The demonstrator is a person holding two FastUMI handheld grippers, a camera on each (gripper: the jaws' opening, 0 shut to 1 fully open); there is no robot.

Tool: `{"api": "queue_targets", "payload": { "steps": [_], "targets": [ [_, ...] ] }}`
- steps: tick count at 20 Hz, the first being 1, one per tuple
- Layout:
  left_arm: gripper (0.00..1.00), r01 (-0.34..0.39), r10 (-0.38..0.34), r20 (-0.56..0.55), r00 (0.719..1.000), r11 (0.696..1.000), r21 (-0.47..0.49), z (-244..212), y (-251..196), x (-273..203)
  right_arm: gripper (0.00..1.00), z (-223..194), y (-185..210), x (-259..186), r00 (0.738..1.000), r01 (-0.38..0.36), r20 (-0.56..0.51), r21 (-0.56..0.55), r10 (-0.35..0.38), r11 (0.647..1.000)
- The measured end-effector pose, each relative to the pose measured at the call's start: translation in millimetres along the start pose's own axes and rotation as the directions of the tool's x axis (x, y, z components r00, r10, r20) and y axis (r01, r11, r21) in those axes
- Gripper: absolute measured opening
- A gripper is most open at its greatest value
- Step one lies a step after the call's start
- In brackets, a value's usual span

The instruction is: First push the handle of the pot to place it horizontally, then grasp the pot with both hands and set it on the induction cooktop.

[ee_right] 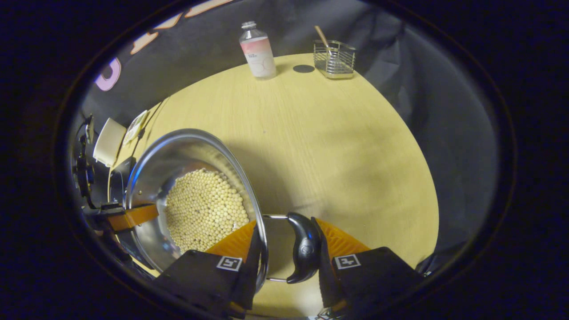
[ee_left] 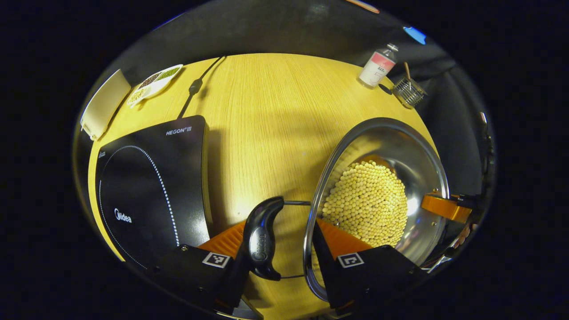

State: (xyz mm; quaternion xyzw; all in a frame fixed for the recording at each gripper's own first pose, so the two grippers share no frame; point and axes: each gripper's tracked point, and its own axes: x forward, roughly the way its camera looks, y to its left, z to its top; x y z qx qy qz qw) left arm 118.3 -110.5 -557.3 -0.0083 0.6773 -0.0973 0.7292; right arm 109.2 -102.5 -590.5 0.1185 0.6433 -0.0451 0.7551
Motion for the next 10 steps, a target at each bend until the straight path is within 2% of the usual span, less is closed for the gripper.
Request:
{"api": "queue_targets", "payload": {
  "steps": [1, 2, 4, 5, 6, 7, 8, 10],
  "targets": [
    [0.72, 0.001, -0.001, 0.007, 1.000, 1.000, 0.007, -0.4, 1.5, -2.7, 0.54, 0.3, 0.3, -3.5, 1.000, -0.006, 0.000, 0.009, 0.006, 1.000],
    [0.70, -0.001, 0.001, 0.018, 1.000, 1.000, 0.018, 1.5, 3.3, -5.7, 0.60, 1.1, 0.8, -2.6, 1.000, -0.013, 0.000, 0.023, 0.013, 1.000],
    [0.67, 0.002, -0.003, 0.035, 0.999, 1.000, 0.028, 4.6, 4.5, -6.5, 0.46, 2.0, -1.0, -8.8, 1.000, -0.010, 0.008, 0.017, 0.010, 1.000],
    [0.65, 0.005, -0.006, 0.028, 1.000, 1.000, 0.025, 1.4, 2.8, -7.7, 0.53, -0.3, -2.1, -11.0, 1.000, -0.012, 0.005, 0.015, 0.012, 1.000],
    [0.70, 0.012, -0.012, 0.031, 0.999, 1.000, 0.012, 1.2, 1.5, -7.6, 0.46, -0.9, -2.5, -11.8, 1.000, -0.016, 0.001, 0.012, 0.016, 1.000],
    [0.70, 0.016, -0.017, 0.043, 0.999, 1.000, 0.009, 3.2, 0.5, -7.4, 0.46, 0.3, -2.7, -10.4, 1.000, -0.023, 0.006, 0.017, 0.023, 1.000],
    [0.66, 0.029, -0.030, 0.054, 0.998, 0.999, 0.015, 6.7, 0.8, -6.8, 0.53, 2.2, -2.8, -10.4, 1.000, -0.029, 0.012, 0.021, 0.029, 0.999],
    [0.64, 0.055, -0.055, 0.028, 0.998, 0.998, 0.021, 6.4, 0.8, -9.4, 0.53, -2.9, -5.3, -11.5, 0.999, -0.036, 0.001, 0.025, 0.036, 0.999]
  ]
}}
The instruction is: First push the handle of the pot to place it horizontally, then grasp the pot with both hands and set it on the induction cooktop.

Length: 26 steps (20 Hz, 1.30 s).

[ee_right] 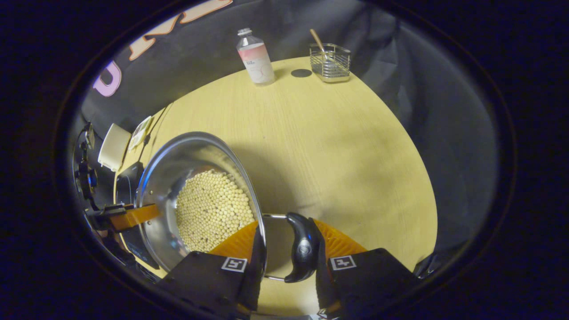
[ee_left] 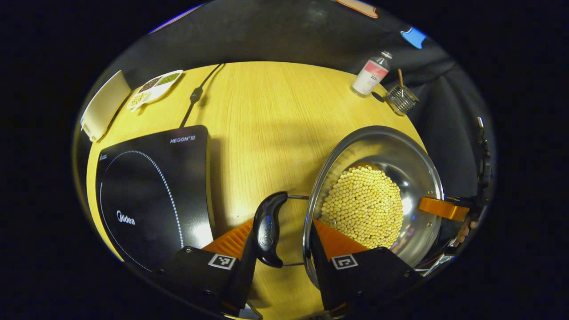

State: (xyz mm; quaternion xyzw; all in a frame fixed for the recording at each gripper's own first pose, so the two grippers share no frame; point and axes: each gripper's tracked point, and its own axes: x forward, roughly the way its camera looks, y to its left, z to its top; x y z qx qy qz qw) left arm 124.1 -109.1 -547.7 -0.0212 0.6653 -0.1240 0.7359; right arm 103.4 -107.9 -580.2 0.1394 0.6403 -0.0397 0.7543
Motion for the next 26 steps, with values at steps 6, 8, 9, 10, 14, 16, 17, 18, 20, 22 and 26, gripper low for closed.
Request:
{"api": "queue_targets", "payload": {
  "steps": [6, 8, 9, 10, 14, 16, 17, 18, 20, 22, 26],
  "targets": [
    [0.55, 0.058, -0.059, -0.010, 0.998, 0.997, -0.044, -0.3, -5.4, -0.2, 0.53, 2.3, 1.2, 0.6, 1.000, -0.015, -0.003, -0.009, 0.015, 1.000],
    [0.53, 0.071, -0.071, 0.014, 0.997, 0.996, -0.046, 2.0, -5.0, -5.7, 0.53, 2.8, 3.8, -3.2, 1.000, -0.031, 0.004, -0.013, 0.031, 0.999],
    [0.54, 0.081, -0.080, 0.028, 0.996, 0.996, -0.041, 3.4, -4.7, -10.0, 0.53, 1.6, 3.8, -5.5, 0.999, -0.040, 0.005, -0.011, 0.040, 0.999],
    [0.54, 0.091, -0.090, 0.045, 0.995, 0.995, -0.035, 5.5, -5.1, -14.9, 0.53, 1.3, 4.8, -8.0, 0.999, -0.049, 0.005, -0.008, 0.049, 0.999],
    [0.49, 0.116, -0.111, 0.093, 0.989, 0.992, -0.042, 10.9, -1.1, -33.6, 0.46, 1.9, 14.3, -23.3, 0.996, -0.077, 0.033, -0.017, 0.077, 0.997],
    [0.49, 0.106, -0.101, 0.096, 0.990, 0.993, -0.053, 5.4, 0.7, -45.5, 0.53, 2.3, 20.7, -27.7, 0.996, -0.083, 0.041, -0.042, 0.085, 0.996],
    [0.49, 0.104, -0.097, 0.102, 0.990, 0.993, -0.059, 2.5, 2.5, -52.7, 0.46, 2.3, 26.3, -31.6, 0.995, -0.092, 0.044, -0.048, 0.094, 0.995],
    [0.49, 0.099, -0.091, 0.113, 0.989, 0.993, -0.066, 2.9, 6.6, -59.0, 0.46, 3.2, 34.0, -37.1, 0.993, -0.102, 0.049, -0.059, 0.105, 0.993],
    [0.51, 0.088, -0.075, 0.131, 0.989, 0.992, -0.096, 0.3, 15.0, -73.1, 0.52, 1.0, 48.3, -49.9, 0.991, -0.117, 0.054, -0.091, 0.123, 0.989],
    [0.49, 0.070, -0.054, 0.142, 0.988, 0.991, -0.115, -9.0, 27.6, -92.9, 0.52, -0.5, 64.1, -55.8, 0.988, -0.134, 0.056, -0.112, 0.141, 0.985],
    [0.51, 0.031, -0.001, 0.185, 0.983, 0.986, -0.162, -22.8, 57.3, -129.9, 0.53, -3.4, 102.6, -67.0, 0.979, -0.185, 0.056, -0.164, 0.196, 0.969]
  ]
}}
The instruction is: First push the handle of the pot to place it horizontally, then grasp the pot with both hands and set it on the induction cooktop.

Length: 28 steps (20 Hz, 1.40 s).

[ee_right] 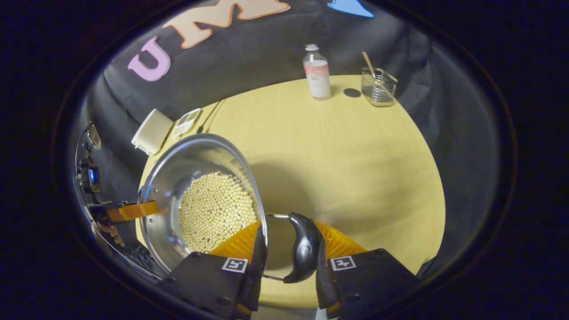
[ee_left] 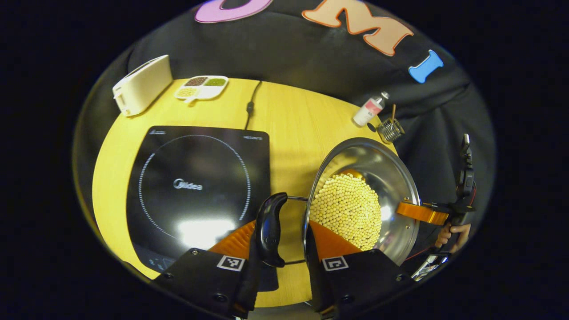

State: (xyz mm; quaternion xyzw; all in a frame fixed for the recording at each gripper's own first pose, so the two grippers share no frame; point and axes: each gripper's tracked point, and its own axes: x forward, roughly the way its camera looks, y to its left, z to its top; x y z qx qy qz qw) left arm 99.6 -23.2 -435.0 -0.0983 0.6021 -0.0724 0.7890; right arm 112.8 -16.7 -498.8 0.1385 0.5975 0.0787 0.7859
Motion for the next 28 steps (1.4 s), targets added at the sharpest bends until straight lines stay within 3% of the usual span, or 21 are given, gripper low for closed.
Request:
{"api": "queue_targets", "payload": {
  "steps": [2, 3, 4, 7, 8, 9, 13, 14, 16, 17, 20, 21, 22, 28],
  "targets": [
    [0.49, -0.017, 0.017, 0.019, 1.000, 0.999, -0.032, -0.9, 13.7, -12.3, 0.52, 1.4, 22.6, -0.6, 1.000, -0.017, 0.005, -0.024, 0.017, 1.000],
    [0.51, -0.023, 0.024, 0.029, 0.999, 0.999, -0.040, -0.9, 21.4, -17.3, 0.45, 0.9, 29.8, 1.2, 1.000, -0.021, 0.009, -0.036, 0.021, 0.999],
    [0.49, -0.026, 0.028, 0.036, 0.999, 0.999, -0.044, 0.5, 30.2, -22.5, 0.52, 1.5, 39.6, 1.7, 1.000, -0.021, 0.009, -0.047, 0.022, 0.999],
    [0.50, -0.021, 0.024, 0.068, 0.997, 0.999, -0.049, 8.3, 61.2, -36.3, 0.52, 2.2, 82.9, -1.1, 1.000, -0.015, 0.021, -0.061, 0.017, 0.998],
    [0.49, -0.019, 0.022, 0.073, 0.997, 0.999, -0.050, 11.7, 73.5, -41.1, 0.45, 3.2, 95.7, 0.2, 1.000, -0.010, 0.025, -0.064, 0.011, 0.998],
    [0.49, -0.016, 0.020, 0.073, 0.997, 0.999, -0.050, 14.4, 85.5, -42.4, 0.52, 0.9, 104.5, 0.3, 1.000, -0.002, 0.024, -0.061, 0.003, 0.998],
    [0.47, 0.010, -0.007, 0.066, 0.998, 0.999, -0.036, 26.2, 133.8, -43.1, 0.52, -4.8, 157.0, 11.4, 0.999, 0.035, 0.026, -0.034, -0.034, 0.999],
    [0.48, 0.019, -0.017, 0.057, 0.998, 0.999, -0.031, 25.7, 144.7, -41.5, 0.45, -6.6, 165.8, 14.4, 0.999, 0.043, 0.022, -0.022, -0.043, 0.999],
    [0.48, 0.044, -0.042, 0.035, 0.998, 0.998, -0.037, 25.4, 162.3, -36.3, 0.45, -10.3, 179.9, 18.6, 0.998, 0.056, 0.014, 0.002, -0.056, 0.998],
    [0.48, 0.056, -0.055, 0.022, 0.998, 0.997, -0.049, 25.3, 169.3, -38.8, 0.52, -11.2, 187.9, 19.8, 0.999, 0.049, 0.011, 0.025, -0.049, 0.998],
    [0.48, 0.085, -0.083, 0.040, 0.996, 0.996, -0.040, 39.2, 186.1, -39.1, 0.46, -7.3, 209.6, 23.5, 0.999, 0.033, 0.007, 0.071, -0.033, 0.997],
    [0.50, 0.089, -0.087, 0.043, 0.995, 0.996, -0.030, 43.5, 188.6, -38.3, 0.60, -4.3, 211.9, 26.2, 0.999, 0.045, 0.008, 0.060, -0.046, 0.997],
    [0.48, 0.090, -0.089, 0.042, 0.995, 0.996, -0.020, 47.9, 191.2, -36.8, 0.53, -0.7, 214.2, 28.0, 0.998, 0.057, 0.010, 0.054, -0.057, 0.997],
    [0.49, 0.072, -0.071, 0.036, 0.997, 0.997, -0.012, 58.3, 213.4, -24.6, 0.53, 9.1, 231.6, 46.7, 0.997, 0.073, -0.013, 0.046, -0.073, 0.996]
  ]
}}
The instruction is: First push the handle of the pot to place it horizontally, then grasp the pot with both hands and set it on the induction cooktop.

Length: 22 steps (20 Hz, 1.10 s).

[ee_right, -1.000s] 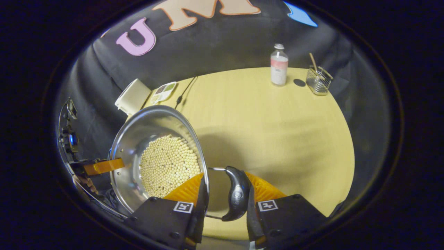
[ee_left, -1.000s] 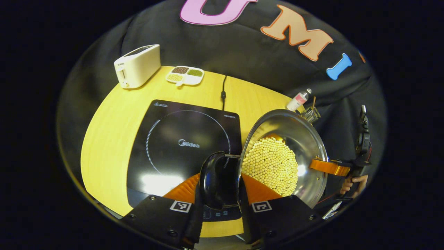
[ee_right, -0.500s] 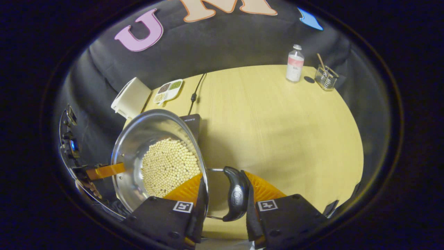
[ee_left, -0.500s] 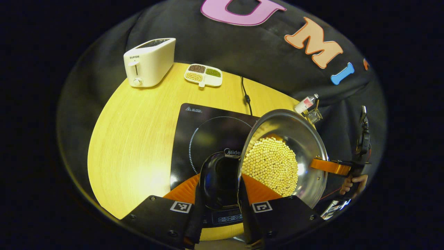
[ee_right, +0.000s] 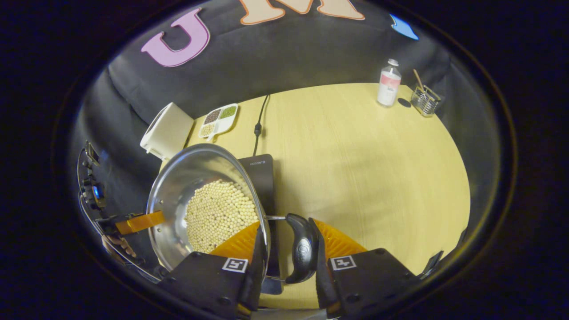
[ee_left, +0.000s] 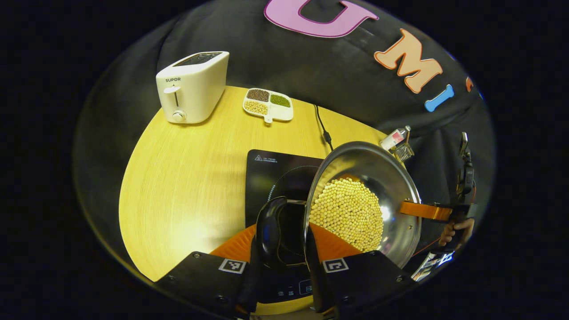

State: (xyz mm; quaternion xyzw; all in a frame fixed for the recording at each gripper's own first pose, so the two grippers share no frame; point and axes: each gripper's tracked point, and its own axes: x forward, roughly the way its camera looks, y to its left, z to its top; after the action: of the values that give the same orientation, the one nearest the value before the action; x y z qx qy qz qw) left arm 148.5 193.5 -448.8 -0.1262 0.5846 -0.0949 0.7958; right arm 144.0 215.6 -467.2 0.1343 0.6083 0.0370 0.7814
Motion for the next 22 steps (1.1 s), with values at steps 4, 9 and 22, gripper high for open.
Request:
{"api": "queue_targets", "payload": {
  "steps": [4, 9, 22],
  "targets": [
    [0.48, -0.041, 0.041, -0.005, 0.999, 0.999, -0.005, 4.0, 18.7, 11.0, 0.53, -1.8, 7.5, 19.2, 1.000, -0.002, -0.015, 0.005, 0.002, 1.000],
    [0.48, -0.049, 0.048, -0.027, 0.999, 0.998, -0.044, -1.3, 30.2, 25.2, 0.46, -2.1, 10.7, 38.8, 1.000, -0.005, -0.023, 0.012, 0.006, 1.000],
    [0.84, -0.100, 0.104, 0.046, 0.993, 0.991, -0.083, -11.7, 40.4, 21.1, 0.80, 16.2, -6.0, 7.2, 0.993, -0.051, 0.109, 0.136, 0.036, 0.989]
  ]
}}
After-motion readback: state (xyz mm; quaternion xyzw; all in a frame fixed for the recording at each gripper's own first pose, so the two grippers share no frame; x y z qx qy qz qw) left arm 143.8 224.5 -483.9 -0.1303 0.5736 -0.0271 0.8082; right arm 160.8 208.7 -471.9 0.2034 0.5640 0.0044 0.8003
